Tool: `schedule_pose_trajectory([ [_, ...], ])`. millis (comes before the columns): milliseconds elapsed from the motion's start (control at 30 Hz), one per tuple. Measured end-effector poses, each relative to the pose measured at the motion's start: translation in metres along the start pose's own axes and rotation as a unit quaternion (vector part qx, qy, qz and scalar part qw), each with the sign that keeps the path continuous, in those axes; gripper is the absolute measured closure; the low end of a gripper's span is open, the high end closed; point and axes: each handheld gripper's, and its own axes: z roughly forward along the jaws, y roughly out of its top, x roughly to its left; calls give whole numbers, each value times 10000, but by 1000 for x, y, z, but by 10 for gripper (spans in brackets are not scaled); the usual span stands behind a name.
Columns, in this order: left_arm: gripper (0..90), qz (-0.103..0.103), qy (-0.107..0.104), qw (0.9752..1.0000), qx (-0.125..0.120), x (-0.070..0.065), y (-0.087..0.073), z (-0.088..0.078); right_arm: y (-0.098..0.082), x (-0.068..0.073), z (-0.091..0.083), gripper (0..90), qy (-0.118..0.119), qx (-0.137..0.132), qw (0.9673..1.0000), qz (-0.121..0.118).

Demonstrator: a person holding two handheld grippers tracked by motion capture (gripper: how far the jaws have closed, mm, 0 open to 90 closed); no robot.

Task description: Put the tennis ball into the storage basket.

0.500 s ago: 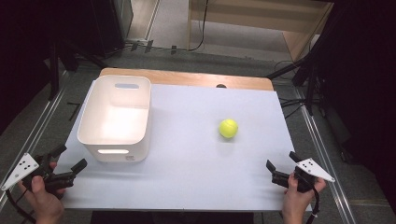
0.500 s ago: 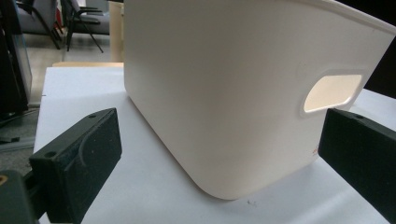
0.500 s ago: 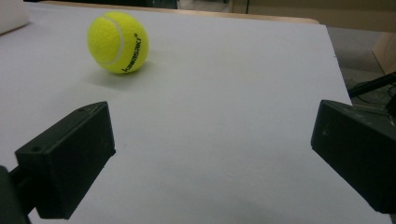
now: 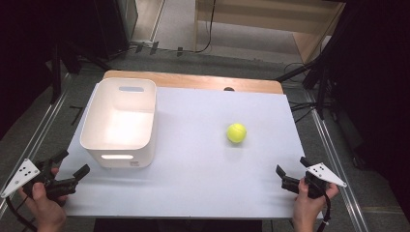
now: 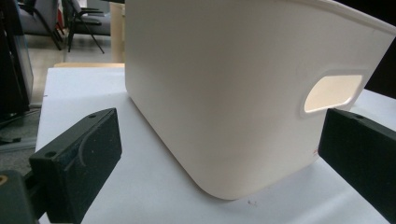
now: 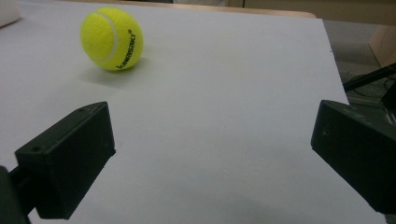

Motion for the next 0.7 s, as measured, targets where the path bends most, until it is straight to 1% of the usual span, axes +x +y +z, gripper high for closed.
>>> schedule_pose_trajectory([
  [100, 0, 18, 7, 10000, 13, 0, 0, 0, 1, -1, 0, 0, 68, 57, 9999, 48],
  [133, 0, 27, 12, 10000, 21, 0, 0, 0, 3, -3, 0, 0, 212, 92, 9996, 180],
  [167, 0, 23, 26, 10000, 27, -1, 0, 1, 5, -3, -1, 0, 259, 130, 9993, 218],
  [200, 0, 29, 29, 10000, 31, -1, 0, 1, 7, -4, -1, 0, 242, 153, 9994, 186],
  [267, 0, 36, 43, 10000, 37, -1, 0, 1, 11, -4, -2, 0, 271, 236, 9992, 194],
  [300, 0, 36, 43, 10000, 37, -1, 0, 1, 11, -4, -2, 0, 271, 236, 9992, 194],
  [333, 0, 35, 51, 10000, 35, -1, 0, 1, 15, -6, -3, 0, 297, 249, 9991, 193],
  [400, 0, 34, 63, 10000, 36, -1, 0, 1, 19, -7, -3, 0, 298, 337, 9988, 165],
  [433, 0, 34, 63, 10000, 36, -1, 0, 1, 19, -7, -3, 0, 298, 337, 9988, 165],
  [467, 0, 33, 69, 10000, 33, -2, 0, 1, 24, -8, -2, 0, 317, 407, 9987, 18],
  [533, 0, 40, 71, 10000, 29, -2, 0, 1, 28, -8, -1, 0, 315, 492, 9983, -74],
  [667, 0, 53, 93, 9999, 37, -2, 0, 1, 37, -8, 3, 0, 383, 597, 9971, -279],
  [700, 0, 56, 93, 9999, 39, -2, 0, 1, 39, -7, 4, 0, 389, 616, 9969, -296],
])
